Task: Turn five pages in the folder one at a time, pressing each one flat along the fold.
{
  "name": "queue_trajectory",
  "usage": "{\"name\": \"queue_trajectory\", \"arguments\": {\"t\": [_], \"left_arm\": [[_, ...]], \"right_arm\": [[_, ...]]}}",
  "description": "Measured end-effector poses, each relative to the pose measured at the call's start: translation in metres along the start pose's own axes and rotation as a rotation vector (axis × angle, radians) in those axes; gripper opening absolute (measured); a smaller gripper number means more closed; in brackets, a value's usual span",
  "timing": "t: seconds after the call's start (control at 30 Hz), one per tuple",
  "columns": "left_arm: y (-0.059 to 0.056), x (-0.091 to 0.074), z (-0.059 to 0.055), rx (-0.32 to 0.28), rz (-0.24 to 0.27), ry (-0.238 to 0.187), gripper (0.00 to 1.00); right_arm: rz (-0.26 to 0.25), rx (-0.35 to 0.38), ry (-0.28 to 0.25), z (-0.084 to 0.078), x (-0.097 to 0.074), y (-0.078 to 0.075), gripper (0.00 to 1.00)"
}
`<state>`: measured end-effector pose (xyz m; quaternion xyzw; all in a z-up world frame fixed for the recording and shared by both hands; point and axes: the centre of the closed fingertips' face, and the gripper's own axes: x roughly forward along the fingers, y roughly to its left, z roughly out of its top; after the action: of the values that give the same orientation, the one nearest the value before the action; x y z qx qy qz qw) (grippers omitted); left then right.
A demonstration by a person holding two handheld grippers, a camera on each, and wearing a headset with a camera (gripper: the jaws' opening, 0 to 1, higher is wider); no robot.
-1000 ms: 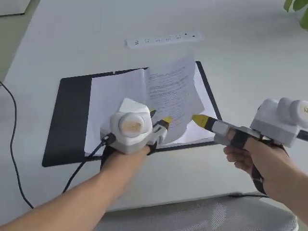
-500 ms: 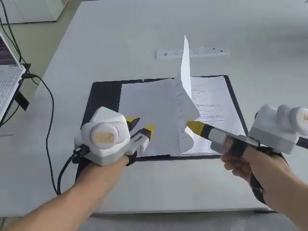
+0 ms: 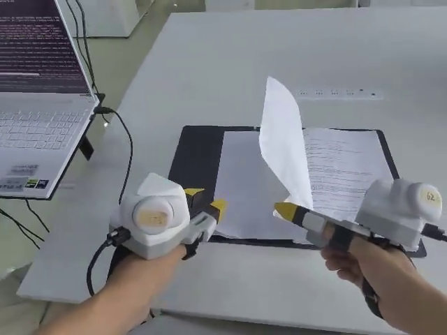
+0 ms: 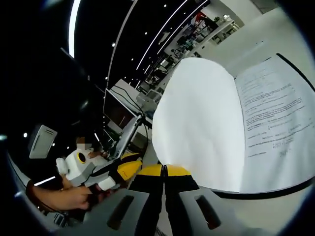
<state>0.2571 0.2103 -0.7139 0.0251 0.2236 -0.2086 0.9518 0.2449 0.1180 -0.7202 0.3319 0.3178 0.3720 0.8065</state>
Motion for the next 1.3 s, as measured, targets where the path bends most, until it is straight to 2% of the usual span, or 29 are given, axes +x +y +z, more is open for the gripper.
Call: {"name": "queue_trajectory", "arguments": {"t": [0.17,0.33,0.43,0.67,0.83,1.03,1.3], "left_arm": [[0.006,-0.003,-0.008,-0.009,0.004,0.011,0.22],[0.011,-0.004,-0.018,-0.025,0.009,0.028,0.22],[0.012,-0.004,-0.019,-0.027,0.013,0.035,0.22],[0.018,0.000,-0.028,-0.037,0.021,0.054,0.22],[0.018,0.003,-0.034,-0.044,0.025,0.071,0.22],[0.012,0.010,-0.041,-0.036,0.015,0.092,0.22],[0.009,0.017,-0.047,-0.027,0.007,0.116,0.22]], "right_arm": [[-0.015,-0.004,0.050,-0.010,0.017,-0.014,0.00],[-0.020,0.006,0.085,-0.020,0.034,-0.016,0.00],[-0.023,0.000,0.105,-0.025,0.044,-0.017,0.00],[-0.046,-0.004,0.175,-0.043,0.065,-0.028,0.00],[-0.064,0.009,0.205,-0.055,0.071,-0.035,0.00],[-0.077,0.033,0.221,-0.062,0.076,-0.044,0.00],[-0.052,0.049,0.213,-0.063,0.070,-0.041,0.01]]}}
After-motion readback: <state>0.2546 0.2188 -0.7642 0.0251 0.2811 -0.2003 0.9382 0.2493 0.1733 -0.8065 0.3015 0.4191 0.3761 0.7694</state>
